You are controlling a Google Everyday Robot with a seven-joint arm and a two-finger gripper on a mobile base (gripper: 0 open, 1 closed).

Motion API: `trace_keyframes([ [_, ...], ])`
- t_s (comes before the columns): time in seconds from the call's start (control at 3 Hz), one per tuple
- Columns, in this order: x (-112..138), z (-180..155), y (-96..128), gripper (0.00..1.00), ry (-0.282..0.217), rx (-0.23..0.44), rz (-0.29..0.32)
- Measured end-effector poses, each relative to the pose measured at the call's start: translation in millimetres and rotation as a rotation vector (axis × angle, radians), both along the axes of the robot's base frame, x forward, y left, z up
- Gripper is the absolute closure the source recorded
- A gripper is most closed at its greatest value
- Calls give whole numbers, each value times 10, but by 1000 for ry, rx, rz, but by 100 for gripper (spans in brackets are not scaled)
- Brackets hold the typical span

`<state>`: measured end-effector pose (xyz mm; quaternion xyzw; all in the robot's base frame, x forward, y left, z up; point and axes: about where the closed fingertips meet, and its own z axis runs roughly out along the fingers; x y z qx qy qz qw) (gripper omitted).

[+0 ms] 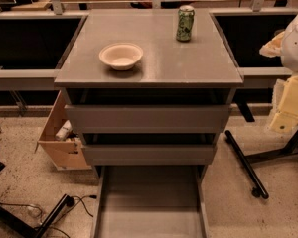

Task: Close bottom drawer

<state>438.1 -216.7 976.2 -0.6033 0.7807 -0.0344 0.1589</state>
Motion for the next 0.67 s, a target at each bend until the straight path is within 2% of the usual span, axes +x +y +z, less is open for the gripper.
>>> trace_keyframes([
  [0.33, 0, -1, 0, 0, 0, 0, 0],
  [0.67, -6, -110, 23, 0, 3, -31, -20],
])
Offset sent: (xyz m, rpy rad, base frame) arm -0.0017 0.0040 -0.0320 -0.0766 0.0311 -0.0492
